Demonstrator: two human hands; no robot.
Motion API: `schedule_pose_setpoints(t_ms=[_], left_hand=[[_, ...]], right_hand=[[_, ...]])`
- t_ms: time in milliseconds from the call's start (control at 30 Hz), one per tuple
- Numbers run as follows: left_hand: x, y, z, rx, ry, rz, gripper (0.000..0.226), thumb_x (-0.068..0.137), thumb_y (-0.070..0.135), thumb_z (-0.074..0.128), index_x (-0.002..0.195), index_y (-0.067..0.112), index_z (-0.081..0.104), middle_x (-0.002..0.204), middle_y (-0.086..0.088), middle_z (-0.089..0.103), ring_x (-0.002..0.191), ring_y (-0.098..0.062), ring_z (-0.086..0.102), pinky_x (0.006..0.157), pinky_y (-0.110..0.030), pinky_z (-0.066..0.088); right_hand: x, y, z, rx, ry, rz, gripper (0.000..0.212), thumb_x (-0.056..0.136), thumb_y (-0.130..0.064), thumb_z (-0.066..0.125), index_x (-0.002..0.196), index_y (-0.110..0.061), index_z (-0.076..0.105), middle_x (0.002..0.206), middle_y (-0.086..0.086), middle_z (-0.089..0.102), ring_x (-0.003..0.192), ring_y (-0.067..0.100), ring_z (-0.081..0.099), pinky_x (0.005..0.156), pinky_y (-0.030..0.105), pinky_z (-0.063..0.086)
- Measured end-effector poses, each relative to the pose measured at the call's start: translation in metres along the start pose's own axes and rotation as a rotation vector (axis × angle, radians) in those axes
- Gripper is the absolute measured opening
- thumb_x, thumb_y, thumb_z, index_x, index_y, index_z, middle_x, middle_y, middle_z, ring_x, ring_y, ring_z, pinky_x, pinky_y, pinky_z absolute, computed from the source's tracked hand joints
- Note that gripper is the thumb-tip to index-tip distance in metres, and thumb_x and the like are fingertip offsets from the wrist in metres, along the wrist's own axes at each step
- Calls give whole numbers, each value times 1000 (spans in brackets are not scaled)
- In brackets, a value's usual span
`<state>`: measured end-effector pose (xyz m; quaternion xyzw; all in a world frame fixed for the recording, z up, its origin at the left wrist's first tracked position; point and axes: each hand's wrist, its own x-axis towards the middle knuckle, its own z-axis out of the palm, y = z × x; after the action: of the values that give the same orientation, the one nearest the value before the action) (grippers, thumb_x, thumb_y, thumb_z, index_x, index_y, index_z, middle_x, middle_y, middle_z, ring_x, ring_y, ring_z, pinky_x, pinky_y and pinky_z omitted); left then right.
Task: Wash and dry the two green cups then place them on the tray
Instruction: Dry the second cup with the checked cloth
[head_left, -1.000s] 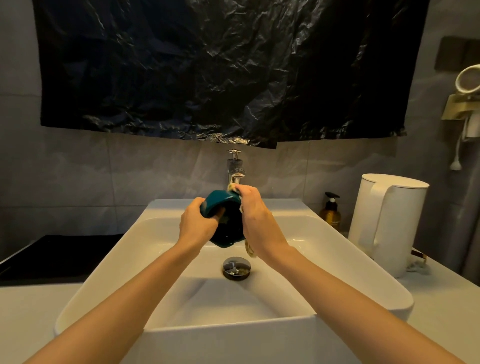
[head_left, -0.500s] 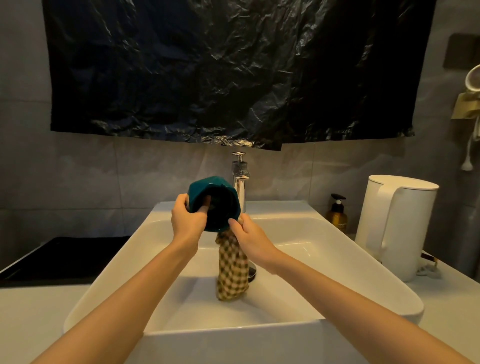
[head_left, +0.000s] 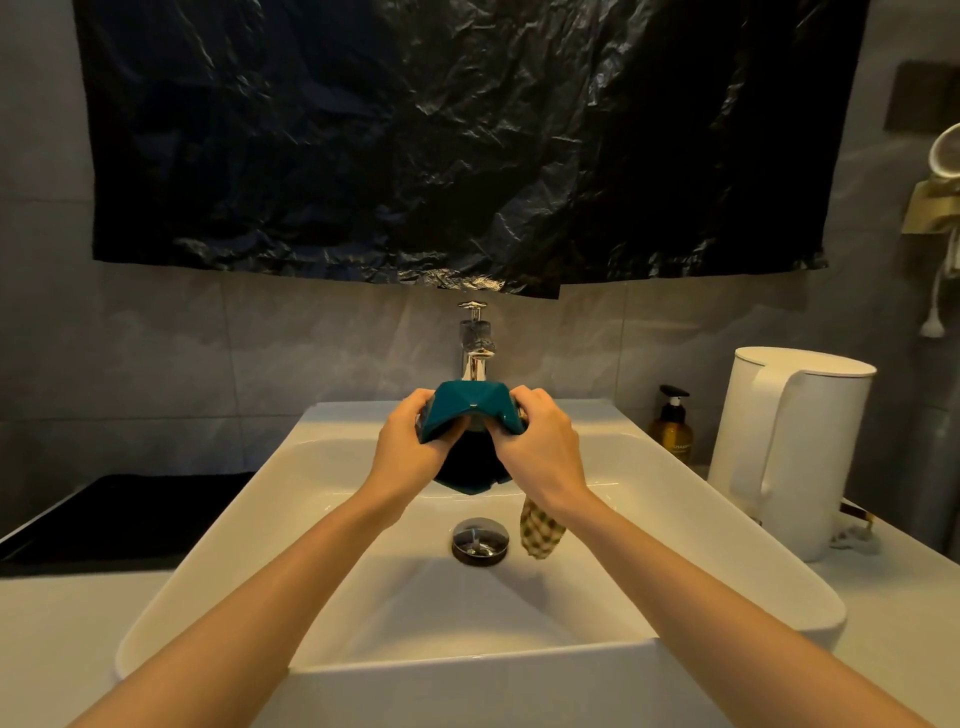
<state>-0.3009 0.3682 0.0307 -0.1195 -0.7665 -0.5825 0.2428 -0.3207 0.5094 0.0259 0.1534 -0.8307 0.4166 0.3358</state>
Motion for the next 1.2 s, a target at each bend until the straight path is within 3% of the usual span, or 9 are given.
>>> schedule_pose_setpoints(t_ms=[167,267,367,433,600,800,933,1100,1200], left_hand=[[4,4,-2,40,-13,-240,58,80,25,73,128,18,42,121,1,45,109,-15,46,88,-27,42],[3,5,-6,17,-49,-452,46,80,32,71,112,12,46,109,-5,48,107,-21,48,86,-30,44],[1,11,-10,-423,-259,-750,48,85,36,64,117,1,56,99,-8,61,97,-21,57,85,-30,49],[-3,16,-8,-719,-367,-830,44,90,35,57,118,1,58,107,-11,68,102,-23,62,92,-33,49],[-4,25,-2,-967,-314,-768,36,99,27,42,117,-2,51,118,-25,62,115,-32,56,101,-43,41],[-4,32,-2,-1033,-98,-708,17,93,15,54,101,0,55,100,-24,65,98,-34,62,96,-44,44],[0,33,-7,-1067,-53,-660,15,93,13,53,100,1,55,103,-21,64,97,-29,62,97,-42,43],[9,27,-21,-900,-22,-536,25,93,15,54,112,1,55,108,-19,62,98,-26,61,84,-39,51],[11,20,-25,-656,-16,-480,31,91,17,58,117,0,55,108,-16,64,97,-24,62,69,-28,56]], right_hand=[[2,7,-7,-130,77,14,25,85,-28,69,105,-18,58,101,-1,55,85,15,55,74,35,55],[6,14,-14,-256,158,-15,34,81,-27,73,109,-16,57,105,0,54,87,15,55,69,26,54],[6,21,-19,-340,207,-53,40,78,-23,77,113,-14,59,110,4,56,92,19,57,68,21,50],[5,22,-19,-362,221,-89,42,75,-19,80,111,-12,60,109,6,58,90,20,58,65,20,48],[4,17,-12,-341,285,-279,49,60,-11,89,100,-10,61,98,9,61,76,23,60,50,27,53],[1,11,-2,-315,265,-430,64,59,-7,89,109,-13,50,106,14,57,84,25,59,54,29,57],[-1,12,6,-266,173,-442,67,62,-12,89,113,-14,46,110,13,52,87,24,59,60,29,60],[-5,7,3,-70,-105,-482,69,73,-30,82,125,-14,39,121,5,39,99,13,54,78,16,53],[-9,-4,-1,168,-206,-303,52,89,-44,54,129,-26,28,120,1,37,101,7,49,77,11,48]])
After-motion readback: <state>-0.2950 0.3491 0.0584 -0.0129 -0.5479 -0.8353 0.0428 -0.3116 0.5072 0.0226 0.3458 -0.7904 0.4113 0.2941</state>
